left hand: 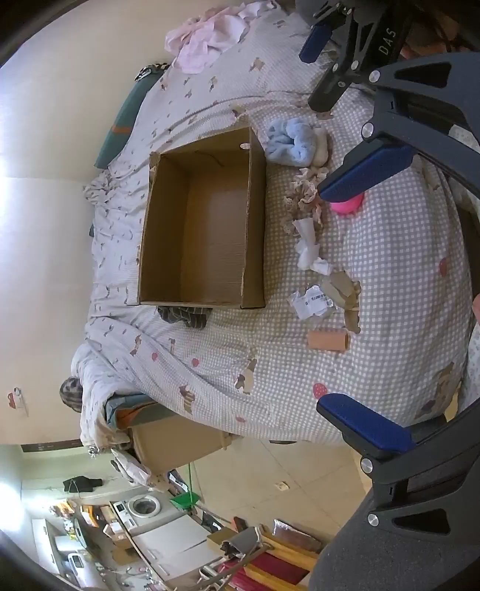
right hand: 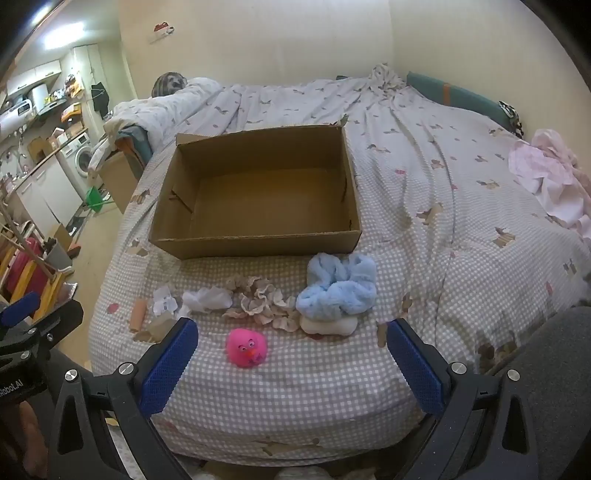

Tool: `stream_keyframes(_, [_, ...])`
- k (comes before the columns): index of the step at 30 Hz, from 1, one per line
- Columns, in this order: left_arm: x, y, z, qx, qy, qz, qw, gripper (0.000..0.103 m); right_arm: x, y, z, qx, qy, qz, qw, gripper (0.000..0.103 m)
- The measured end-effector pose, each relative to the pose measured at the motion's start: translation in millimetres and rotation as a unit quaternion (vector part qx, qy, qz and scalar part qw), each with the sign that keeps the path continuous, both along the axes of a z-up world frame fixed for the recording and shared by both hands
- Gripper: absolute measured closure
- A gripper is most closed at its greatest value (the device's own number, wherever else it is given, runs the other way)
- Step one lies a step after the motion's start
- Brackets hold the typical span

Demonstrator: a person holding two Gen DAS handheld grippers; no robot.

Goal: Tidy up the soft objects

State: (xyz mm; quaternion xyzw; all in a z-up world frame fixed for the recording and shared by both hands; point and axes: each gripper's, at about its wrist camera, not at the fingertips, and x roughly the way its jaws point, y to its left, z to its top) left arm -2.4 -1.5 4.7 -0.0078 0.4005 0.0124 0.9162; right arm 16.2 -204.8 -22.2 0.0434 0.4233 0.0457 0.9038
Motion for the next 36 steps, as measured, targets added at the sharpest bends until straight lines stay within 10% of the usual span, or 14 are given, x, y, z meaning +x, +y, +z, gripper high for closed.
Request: stream_keyframes(36, [1.7,-0.2,-3.5,0.009,-0.002,0.006,0.9999,0.0,1.2,-3.7,-1.5,0.005,0.006,-0.012,1.0,0.0])
